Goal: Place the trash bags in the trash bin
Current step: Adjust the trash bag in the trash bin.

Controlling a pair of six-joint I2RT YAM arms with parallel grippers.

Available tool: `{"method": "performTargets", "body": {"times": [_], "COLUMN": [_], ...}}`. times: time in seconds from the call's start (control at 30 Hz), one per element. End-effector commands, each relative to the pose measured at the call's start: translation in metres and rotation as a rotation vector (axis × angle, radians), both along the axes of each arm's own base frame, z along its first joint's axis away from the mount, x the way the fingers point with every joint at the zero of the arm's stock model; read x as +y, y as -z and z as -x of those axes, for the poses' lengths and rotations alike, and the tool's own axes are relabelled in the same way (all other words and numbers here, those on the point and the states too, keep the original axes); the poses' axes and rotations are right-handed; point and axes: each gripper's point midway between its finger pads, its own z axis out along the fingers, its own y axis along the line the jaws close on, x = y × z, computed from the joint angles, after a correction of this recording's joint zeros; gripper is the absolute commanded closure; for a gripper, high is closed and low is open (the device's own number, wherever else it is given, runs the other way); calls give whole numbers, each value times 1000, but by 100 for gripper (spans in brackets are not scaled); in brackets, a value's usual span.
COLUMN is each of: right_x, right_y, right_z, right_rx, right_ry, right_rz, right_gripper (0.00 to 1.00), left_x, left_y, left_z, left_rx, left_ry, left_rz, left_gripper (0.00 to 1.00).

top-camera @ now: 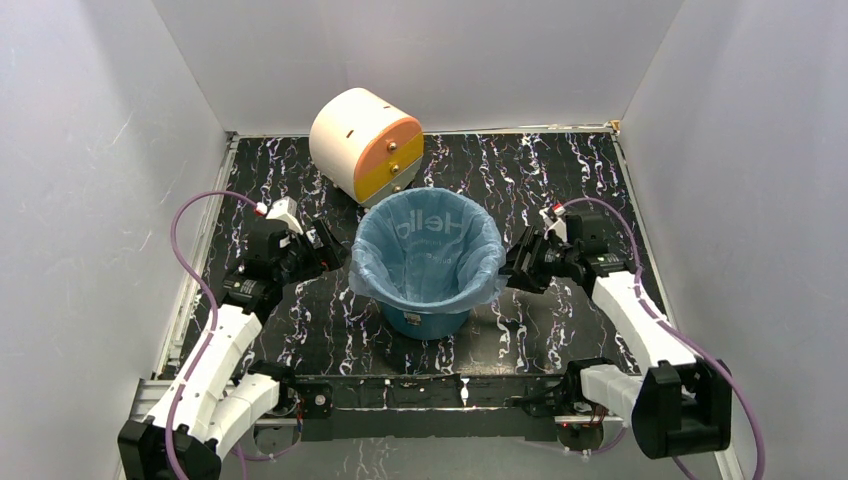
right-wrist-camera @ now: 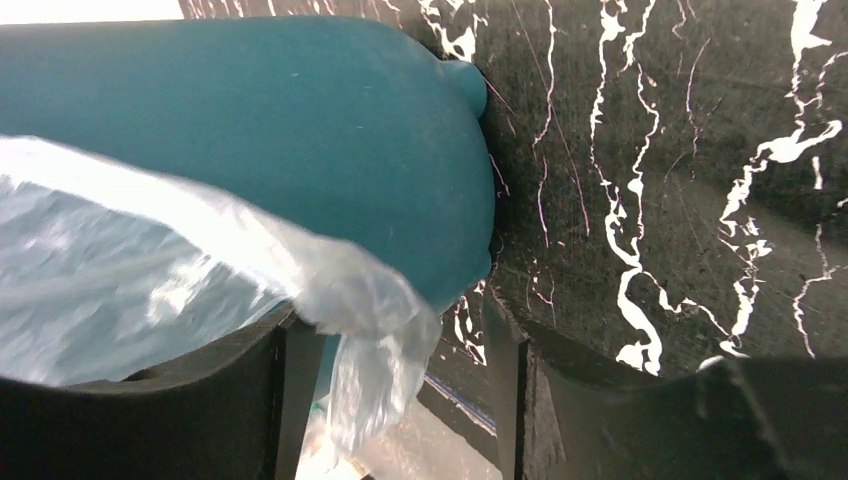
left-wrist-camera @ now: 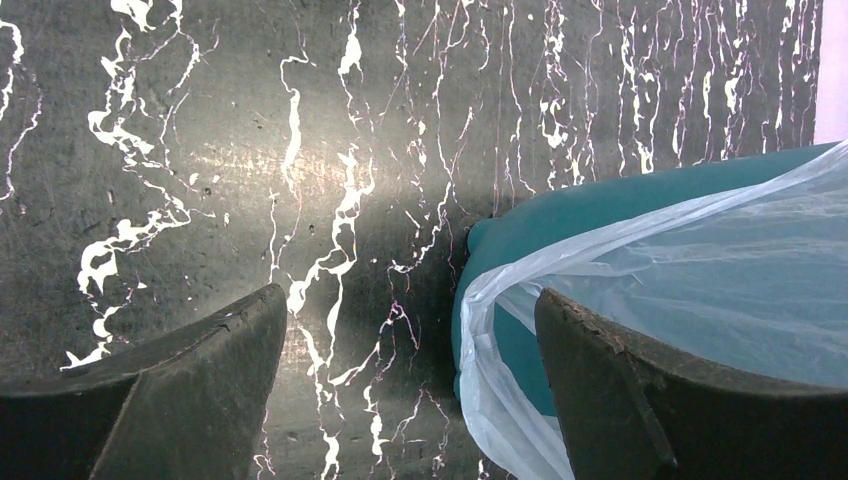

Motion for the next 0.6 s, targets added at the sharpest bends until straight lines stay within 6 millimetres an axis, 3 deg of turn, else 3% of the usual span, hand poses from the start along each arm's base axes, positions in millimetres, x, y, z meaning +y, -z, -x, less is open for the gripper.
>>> {"method": "performTargets", "body": {"times": [0.0,0.07,0.13,0.2,0.3,0.37,0.47,0.57], "right_x": [7,-3,-12,-25,-33,-39,-46,-38], "right_y": [5,16,14,-1,-43,-62,-71,-86], "right_z": [-3,-2,-4,-9,-19,-23,-26,-28], "right_rx": [-3,17,4,-59,-284,-366,-357,-367], "right_ry": [-72,-46,-12,55,124,168,215,182], "right_rz": [-25,49,109,174,177,185,211,173], "right_gripper": [36,38,30,20,10,9,11,14], "left_x": [-5,-4,-3,3,8,8,11,8], "left_y": [0,-2,-4,-8,-15,-23,-36,-45], "left_z": [0,0,0,3,6,6,4,1], "left_rx": [5,0,-7,8,7,-22,-61,-85], "left_ry": [29,25,19,3,-22,-23,-22,-1], "left_rz": [13,14,9,-17,-25,-23,-39,-39], "left_gripper": [9,9,9,9,9,9,8,8]}}
